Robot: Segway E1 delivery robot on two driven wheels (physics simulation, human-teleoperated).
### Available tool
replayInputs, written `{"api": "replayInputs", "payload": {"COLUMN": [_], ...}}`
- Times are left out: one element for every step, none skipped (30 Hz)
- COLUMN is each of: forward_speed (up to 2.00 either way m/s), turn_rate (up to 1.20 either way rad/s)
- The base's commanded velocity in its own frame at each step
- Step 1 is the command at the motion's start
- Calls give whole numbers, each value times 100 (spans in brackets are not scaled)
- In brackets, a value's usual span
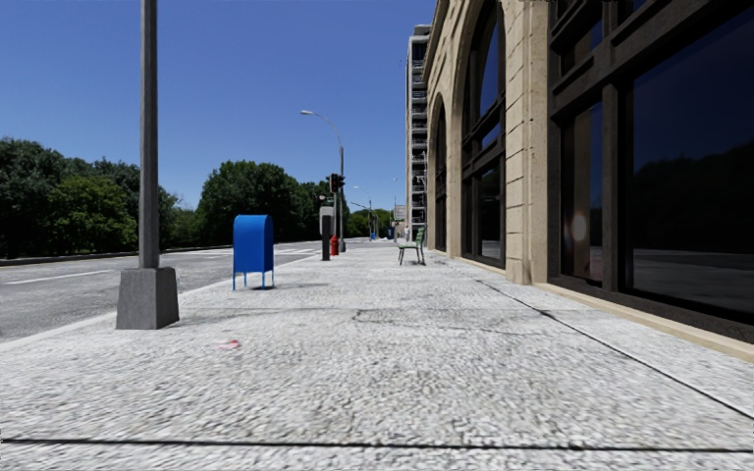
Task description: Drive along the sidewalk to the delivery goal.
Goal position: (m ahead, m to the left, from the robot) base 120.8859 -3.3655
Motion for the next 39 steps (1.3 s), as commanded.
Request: {"api": "replayInputs", "payload": {"forward_speed": [200,200,200,200,200,200,200,200,200,200,200,200,200,200,200,200,200,200,200,200,200,200,200,200,200,200,200,200,200,200,200,200,200,200,200,200,200,200,200], "turn_rate": [0,0,0,0,0,0,0,0,0,0,0,0,0,0,0,0,0,0,0,0,0,0,0,0,0,0,0,0,0,0,0,0,0,0,0,0,0,0,0]}}
